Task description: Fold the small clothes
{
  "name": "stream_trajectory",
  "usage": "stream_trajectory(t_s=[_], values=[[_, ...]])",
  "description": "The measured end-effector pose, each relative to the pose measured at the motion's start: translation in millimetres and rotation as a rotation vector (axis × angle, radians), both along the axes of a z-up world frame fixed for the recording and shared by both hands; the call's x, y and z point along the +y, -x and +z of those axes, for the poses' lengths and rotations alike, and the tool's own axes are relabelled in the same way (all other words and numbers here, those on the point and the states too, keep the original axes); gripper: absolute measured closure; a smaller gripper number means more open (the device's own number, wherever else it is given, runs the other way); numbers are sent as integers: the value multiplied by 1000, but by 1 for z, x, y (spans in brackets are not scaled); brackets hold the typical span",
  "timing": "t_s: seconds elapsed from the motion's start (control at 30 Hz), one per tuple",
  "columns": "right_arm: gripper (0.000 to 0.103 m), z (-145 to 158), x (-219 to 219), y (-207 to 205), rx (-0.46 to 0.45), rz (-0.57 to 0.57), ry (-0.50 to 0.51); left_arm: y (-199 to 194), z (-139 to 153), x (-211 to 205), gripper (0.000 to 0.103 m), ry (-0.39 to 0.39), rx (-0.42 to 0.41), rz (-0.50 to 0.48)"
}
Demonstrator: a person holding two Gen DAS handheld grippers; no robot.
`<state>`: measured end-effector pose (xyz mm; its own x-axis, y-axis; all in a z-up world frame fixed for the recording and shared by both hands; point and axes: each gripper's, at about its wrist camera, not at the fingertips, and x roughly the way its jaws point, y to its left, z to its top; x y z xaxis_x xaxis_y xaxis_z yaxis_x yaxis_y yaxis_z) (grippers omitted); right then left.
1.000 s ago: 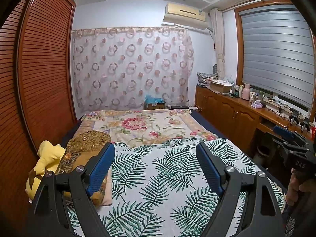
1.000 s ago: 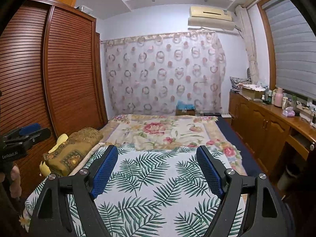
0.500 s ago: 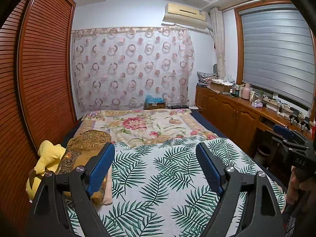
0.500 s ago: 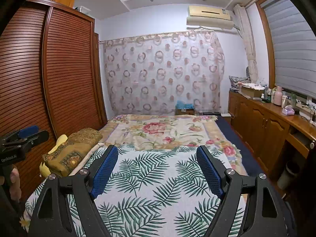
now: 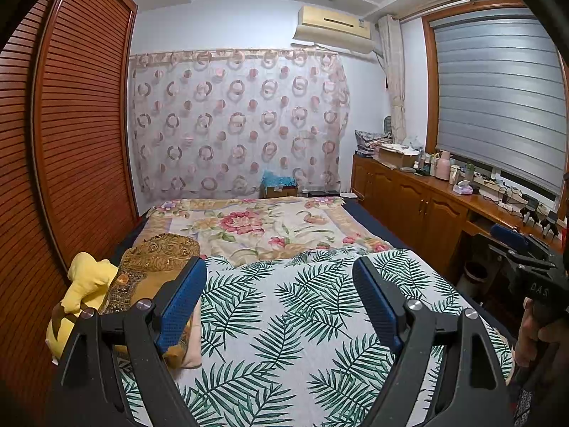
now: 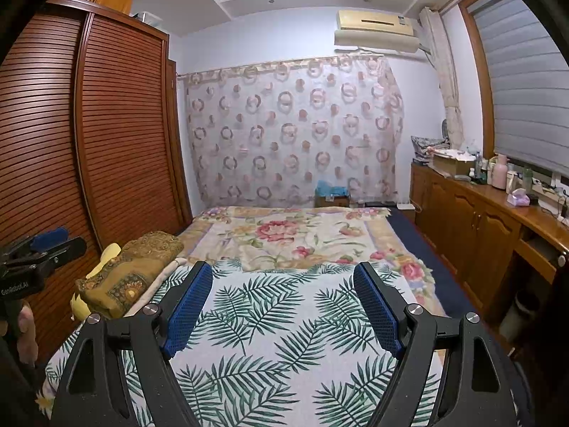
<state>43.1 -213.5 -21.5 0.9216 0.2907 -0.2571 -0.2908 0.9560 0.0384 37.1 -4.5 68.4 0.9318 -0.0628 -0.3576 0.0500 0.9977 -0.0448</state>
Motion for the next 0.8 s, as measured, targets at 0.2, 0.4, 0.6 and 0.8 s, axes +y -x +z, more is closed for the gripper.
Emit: stream_trajectory(t_s=[0.2,0.4,0.6,0.8], values=[[20,0,0,0,-2,0,1,0,-1,0,18,-2,0,1],[20,0,0,0,-2,0,2,3,1,1,18,3,3,1],[20,0,-3,0,-5,5,1,4,1,1,18,4,1,1],[20,0,-4,0,-5,8,3,3,1,1,18,2,1,1]])
